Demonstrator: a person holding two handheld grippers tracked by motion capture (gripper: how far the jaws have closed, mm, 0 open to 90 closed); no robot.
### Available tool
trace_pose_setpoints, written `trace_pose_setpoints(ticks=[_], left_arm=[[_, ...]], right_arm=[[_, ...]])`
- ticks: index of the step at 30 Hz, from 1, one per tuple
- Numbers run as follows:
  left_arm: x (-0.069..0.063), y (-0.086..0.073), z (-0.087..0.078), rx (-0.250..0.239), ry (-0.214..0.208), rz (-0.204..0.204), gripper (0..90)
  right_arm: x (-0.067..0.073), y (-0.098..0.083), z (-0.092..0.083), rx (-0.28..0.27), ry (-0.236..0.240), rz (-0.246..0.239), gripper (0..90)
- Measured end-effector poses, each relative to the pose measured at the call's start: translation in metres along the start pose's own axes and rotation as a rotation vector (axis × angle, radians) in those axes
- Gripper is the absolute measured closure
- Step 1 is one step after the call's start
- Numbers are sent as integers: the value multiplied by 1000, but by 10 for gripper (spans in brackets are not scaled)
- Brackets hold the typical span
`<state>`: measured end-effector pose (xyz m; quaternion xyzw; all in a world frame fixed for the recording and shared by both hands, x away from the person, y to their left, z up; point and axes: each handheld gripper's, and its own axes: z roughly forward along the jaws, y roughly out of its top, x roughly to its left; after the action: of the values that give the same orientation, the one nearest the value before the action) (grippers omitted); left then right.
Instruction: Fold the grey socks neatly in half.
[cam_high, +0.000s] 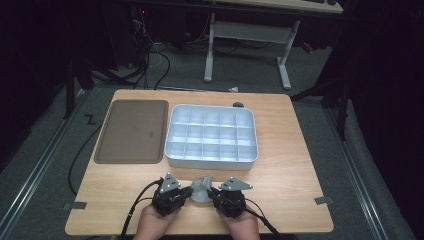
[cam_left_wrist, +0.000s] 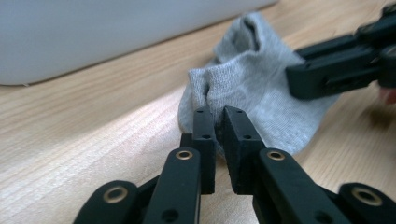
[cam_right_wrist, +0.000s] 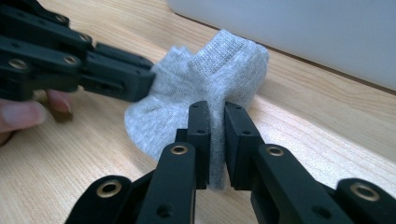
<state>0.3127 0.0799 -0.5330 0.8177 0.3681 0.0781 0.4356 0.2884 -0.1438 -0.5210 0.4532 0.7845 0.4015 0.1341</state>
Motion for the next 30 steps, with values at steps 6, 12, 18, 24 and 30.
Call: trace_pose_setpoints(ticks=[6, 12, 18, 24, 30], left_arm=[[-6, 2, 6, 37, 18, 38, 854], [-2, 1, -3, -35, -23, -10, 824], [-8, 6, -2, -73, -40, 21, 831], [-12, 6, 11, -18, -25, 44, 859], [-11, 7, 12, -6, -27, 32, 885]], right_arm=[[2, 4, -8, -31, -4, -15, 817], [3, 5, -12, -18, -40, -44, 820], [-2, 0, -8, -1, -33, -25, 820], [-4, -1, -7, 2, -31, -22, 819], [0, 3, -11, -20, -23, -23, 814]])
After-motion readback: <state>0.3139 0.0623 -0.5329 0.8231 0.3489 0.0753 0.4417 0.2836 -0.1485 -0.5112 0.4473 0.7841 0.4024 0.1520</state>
